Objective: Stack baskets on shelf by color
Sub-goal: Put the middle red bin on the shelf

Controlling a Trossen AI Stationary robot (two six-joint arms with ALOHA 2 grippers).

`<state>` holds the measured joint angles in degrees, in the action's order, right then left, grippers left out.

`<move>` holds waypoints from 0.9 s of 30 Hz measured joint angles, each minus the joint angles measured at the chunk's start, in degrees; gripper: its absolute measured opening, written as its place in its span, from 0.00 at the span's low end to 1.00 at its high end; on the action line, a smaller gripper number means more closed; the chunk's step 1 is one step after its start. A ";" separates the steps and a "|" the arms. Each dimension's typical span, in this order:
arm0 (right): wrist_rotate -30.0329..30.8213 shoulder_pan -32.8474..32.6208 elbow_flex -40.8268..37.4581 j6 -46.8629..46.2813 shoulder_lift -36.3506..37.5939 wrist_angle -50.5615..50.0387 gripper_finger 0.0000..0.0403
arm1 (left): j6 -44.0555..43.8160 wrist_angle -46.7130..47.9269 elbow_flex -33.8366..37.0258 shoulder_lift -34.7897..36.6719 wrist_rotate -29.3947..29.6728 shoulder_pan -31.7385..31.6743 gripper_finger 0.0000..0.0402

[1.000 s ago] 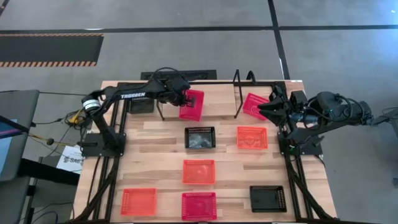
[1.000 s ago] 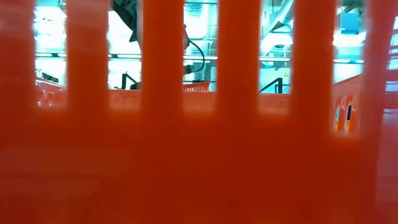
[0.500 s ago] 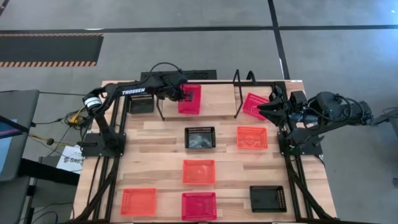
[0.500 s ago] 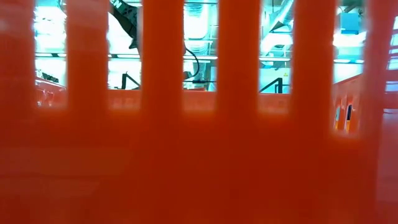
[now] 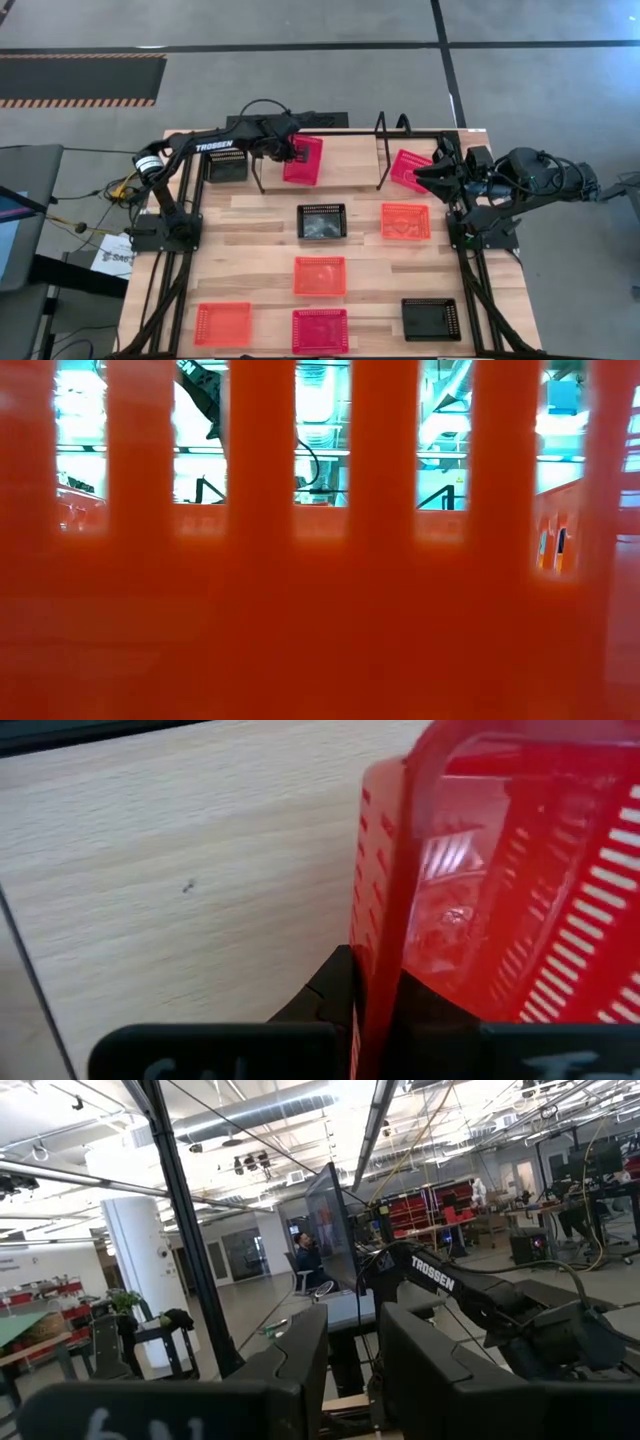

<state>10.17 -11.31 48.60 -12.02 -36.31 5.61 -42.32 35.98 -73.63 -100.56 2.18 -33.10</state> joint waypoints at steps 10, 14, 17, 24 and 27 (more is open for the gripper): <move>0.00 0.00 0.00 0.00 0.00 -0.02 0.29 | -0.16 3.29 -0.02 -3.65 -0.42 -0.26 0.00; 0.00 0.00 0.00 0.00 0.00 -0.03 0.29 | 0.11 2.62 -0.02 -3.69 0.60 -0.26 0.00; 0.00 0.00 0.00 -0.02 0.00 -0.02 0.29 | 1.60 2.74 -0.97 -3.69 0.65 -0.44 0.00; -0.07 0.00 0.00 -0.01 0.00 -0.04 0.29 | 6.79 2.72 -3.97 -3.67 0.63 -0.37 0.09; -0.07 0.00 0.00 -0.02 0.00 -0.04 0.29 | 8.64 3.17 -5.61 -3.67 0.60 -0.33 0.17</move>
<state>10.11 -11.31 48.60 -12.03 -36.32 5.56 -33.68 39.16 -79.23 -104.22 2.78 -33.43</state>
